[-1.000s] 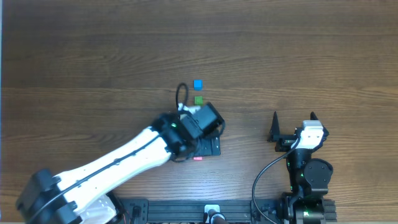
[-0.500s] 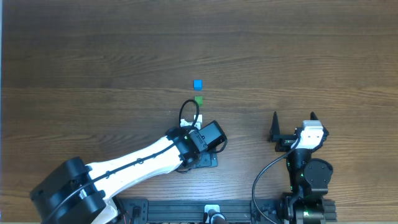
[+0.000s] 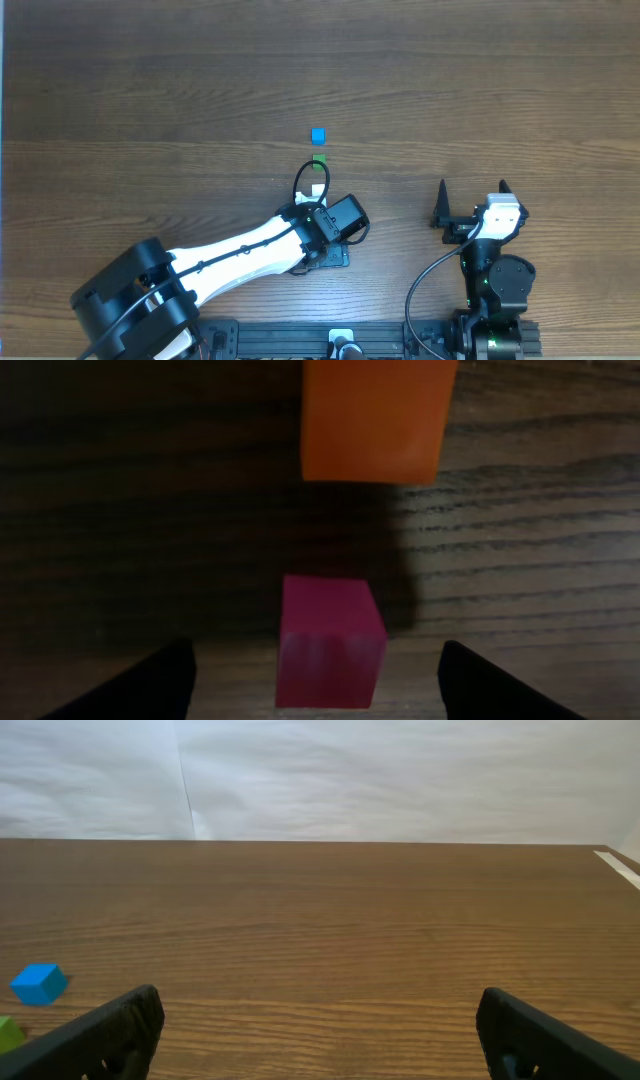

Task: Stack Cubes

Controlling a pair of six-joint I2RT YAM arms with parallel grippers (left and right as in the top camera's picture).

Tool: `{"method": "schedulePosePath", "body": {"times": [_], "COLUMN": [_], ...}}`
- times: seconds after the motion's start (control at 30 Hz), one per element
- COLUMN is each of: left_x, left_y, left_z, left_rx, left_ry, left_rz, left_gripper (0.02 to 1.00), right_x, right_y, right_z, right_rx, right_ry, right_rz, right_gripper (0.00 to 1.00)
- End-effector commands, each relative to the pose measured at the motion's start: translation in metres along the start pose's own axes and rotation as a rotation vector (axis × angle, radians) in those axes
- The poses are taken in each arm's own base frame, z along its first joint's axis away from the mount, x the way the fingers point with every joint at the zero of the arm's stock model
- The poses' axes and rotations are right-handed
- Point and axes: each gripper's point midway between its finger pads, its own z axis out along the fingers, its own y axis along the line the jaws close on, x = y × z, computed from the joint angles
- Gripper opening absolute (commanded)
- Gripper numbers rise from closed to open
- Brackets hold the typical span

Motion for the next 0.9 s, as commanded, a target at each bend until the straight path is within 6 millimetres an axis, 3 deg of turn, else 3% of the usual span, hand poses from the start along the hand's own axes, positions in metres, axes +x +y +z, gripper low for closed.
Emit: {"method": "schedulePosePath", "body": {"times": [0.03, 0.27, 0.63, 0.9], "left_x": [-0.0005, -0.0011, -0.002, -0.0019], "left_y": [0.0032, 0.0041, 0.0046, 0.0047], "left_z": [0.0038, 0.0044, 0.0046, 0.0046], "left_rx": [-0.016, -0.022, -0.025, -0.026], "left_ry": [-0.009, -0.012, -0.017, -0.017], "left_rz": [0.015, 0.034, 0.038, 0.038], "left_gripper": [0.733, 0.533, 0.465, 0.266], "right_x": [0.0015, 0.0015, 0.0015, 0.0015], "right_y": [0.002, 0.0021, 0.0021, 0.0021], "right_z": [0.0, 0.0, 0.0, 0.0], "right_rx": [-0.011, -0.012, -0.012, -0.012], "right_ry": [-0.002, -0.002, -0.002, -0.002], "right_rz": [-0.008, -0.008, -0.008, -0.008], "right_gripper": [0.993, 0.991, 0.991, 0.991]}}
